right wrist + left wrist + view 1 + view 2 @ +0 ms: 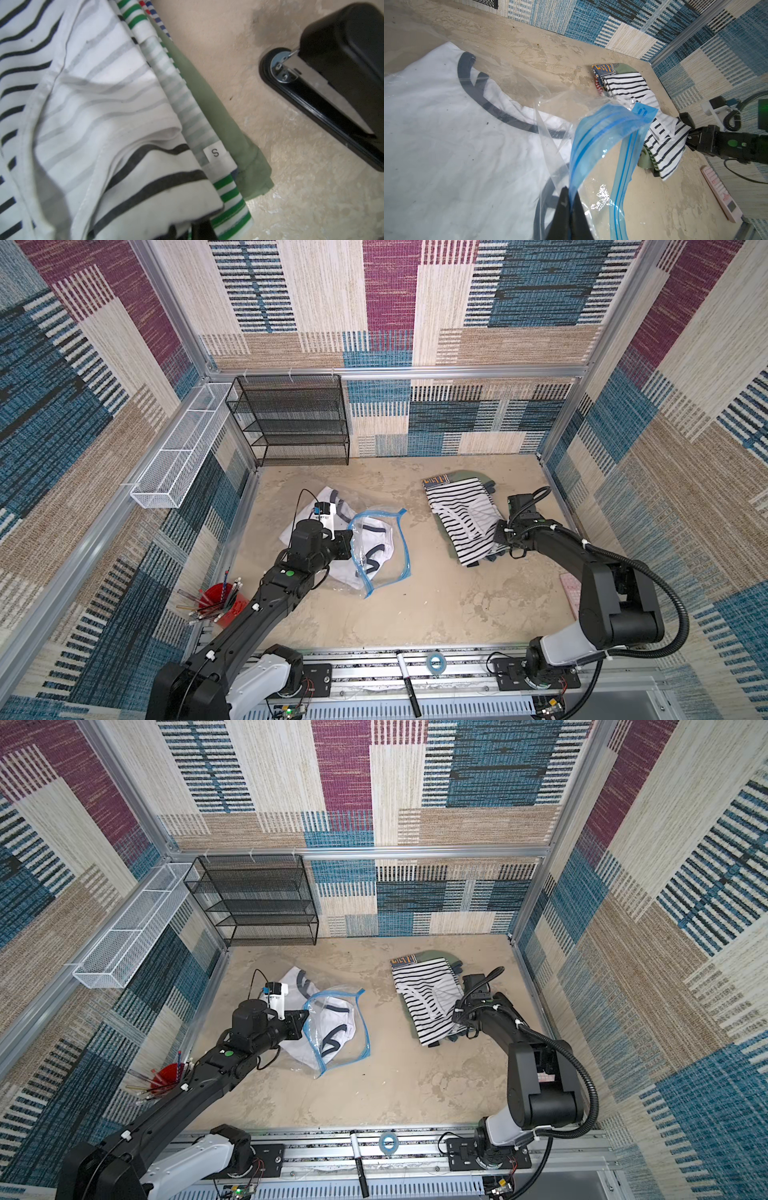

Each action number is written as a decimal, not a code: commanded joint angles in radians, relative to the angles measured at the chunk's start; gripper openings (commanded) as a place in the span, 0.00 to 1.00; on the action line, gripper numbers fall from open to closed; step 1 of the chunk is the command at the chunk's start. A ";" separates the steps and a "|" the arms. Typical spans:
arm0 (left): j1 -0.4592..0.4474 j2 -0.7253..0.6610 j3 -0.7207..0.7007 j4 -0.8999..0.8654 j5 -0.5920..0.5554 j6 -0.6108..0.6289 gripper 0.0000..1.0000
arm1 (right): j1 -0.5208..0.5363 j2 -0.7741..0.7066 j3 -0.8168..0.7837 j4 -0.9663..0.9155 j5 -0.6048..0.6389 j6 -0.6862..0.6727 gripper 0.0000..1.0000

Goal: Take the tank top out of the vacuum bag
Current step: Adjust the tank top.

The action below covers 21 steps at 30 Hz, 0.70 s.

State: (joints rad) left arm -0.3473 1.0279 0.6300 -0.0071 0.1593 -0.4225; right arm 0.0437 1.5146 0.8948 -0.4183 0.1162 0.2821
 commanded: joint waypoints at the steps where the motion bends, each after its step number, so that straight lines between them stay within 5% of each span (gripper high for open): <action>1: 0.001 -0.011 0.011 -0.009 -0.013 0.007 0.00 | -0.001 -0.023 0.037 -0.073 0.000 -0.013 0.00; 9: 0.002 -0.020 0.002 -0.004 -0.015 0.024 0.00 | 0.003 0.046 0.199 -0.475 -0.020 -0.049 0.00; 21: 0.001 0.003 -0.023 0.073 0.023 0.007 0.00 | 0.044 0.194 0.483 -0.773 0.069 0.015 0.00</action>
State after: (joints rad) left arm -0.3473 1.0279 0.6155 0.0154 0.1642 -0.4187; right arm 0.0807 1.7054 1.3449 -1.0847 0.1291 0.2607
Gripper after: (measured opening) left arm 0.051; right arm 0.049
